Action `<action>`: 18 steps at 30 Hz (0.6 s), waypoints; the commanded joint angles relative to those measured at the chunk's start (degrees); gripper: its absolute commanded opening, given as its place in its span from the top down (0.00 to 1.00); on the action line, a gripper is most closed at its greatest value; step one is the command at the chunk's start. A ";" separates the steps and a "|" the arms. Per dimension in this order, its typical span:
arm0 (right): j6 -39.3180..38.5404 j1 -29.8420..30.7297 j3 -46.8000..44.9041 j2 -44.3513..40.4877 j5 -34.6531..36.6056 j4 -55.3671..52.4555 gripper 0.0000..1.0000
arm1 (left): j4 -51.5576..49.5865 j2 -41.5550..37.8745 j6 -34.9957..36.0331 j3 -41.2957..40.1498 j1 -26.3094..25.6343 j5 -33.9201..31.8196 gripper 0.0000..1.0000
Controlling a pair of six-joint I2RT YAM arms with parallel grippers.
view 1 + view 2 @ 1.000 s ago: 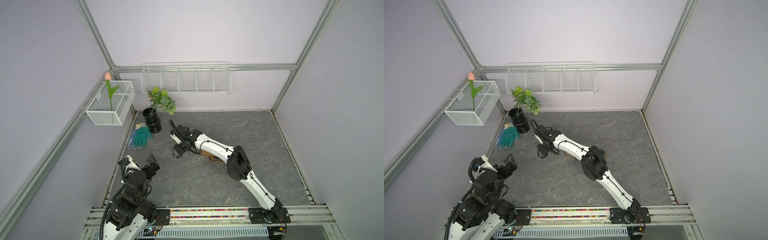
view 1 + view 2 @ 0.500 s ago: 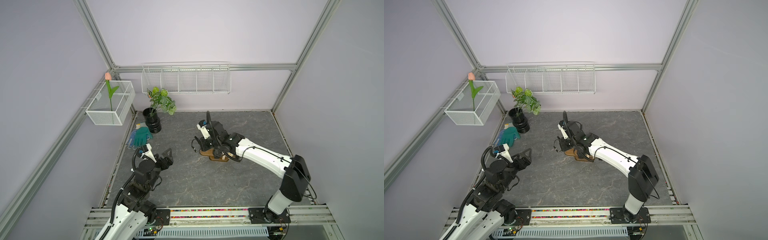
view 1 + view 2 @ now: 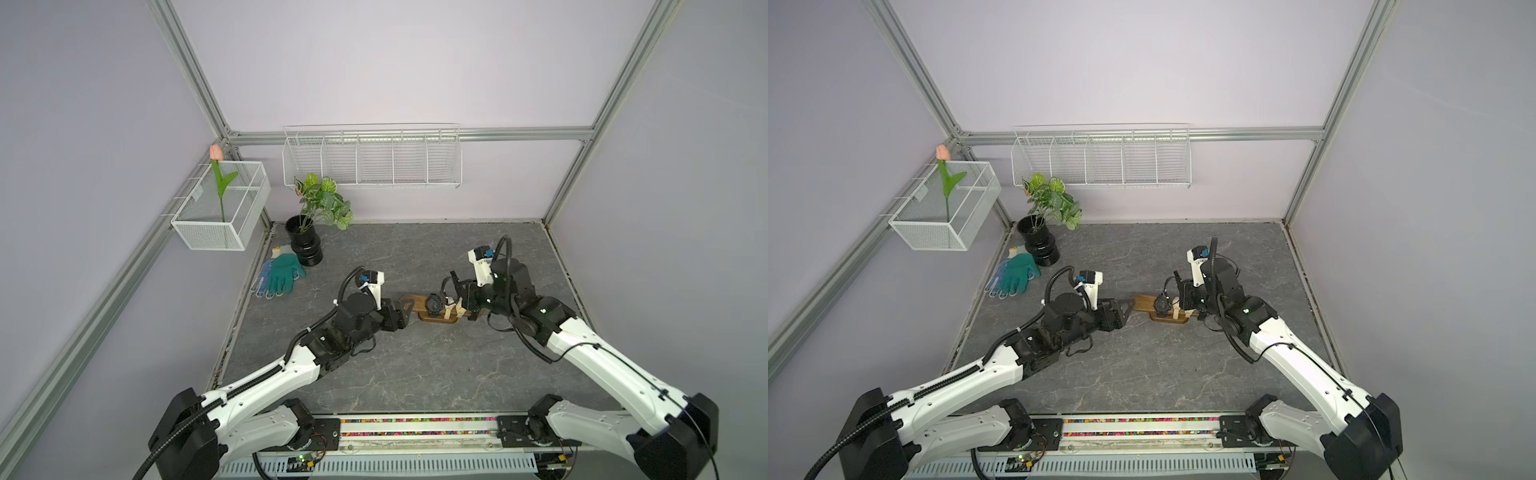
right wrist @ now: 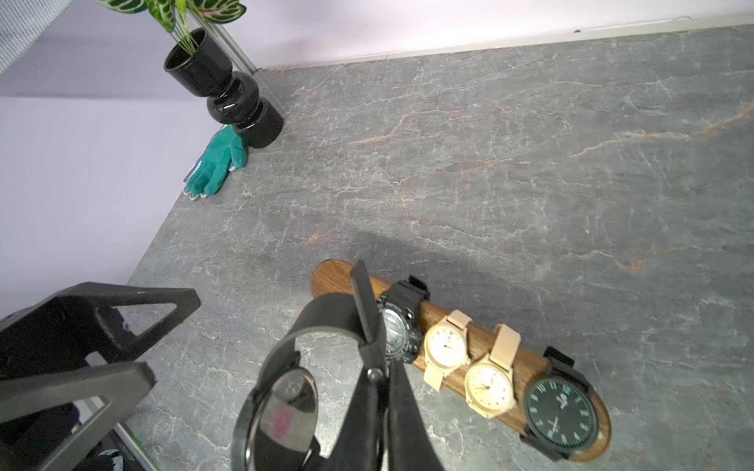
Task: Place watch on stand
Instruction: Pick up the watch at the center of the board.
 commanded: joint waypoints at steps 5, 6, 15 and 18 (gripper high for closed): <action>3.06 -2.58 -6.72 -6.71 -2.53 1.99 0.92 | 12.21 6.43 4.91 4.34 -6.23 2.09 0.23; 3.06 -2.61 -6.99 -7.27 -2.46 2.07 0.93 | 12.39 7.99 5.17 5.33 -6.57 3.46 0.23; 3.89 -2.69 -9.33 -10.00 -3.26 5.24 0.93 | 14.76 15.59 4.31 9.59 -9.64 6.83 0.24; 4.18 -2.64 -10.10 -10.14 -4.41 7.00 0.93 | 15.93 16.55 4.89 9.90 -9.64 9.34 0.23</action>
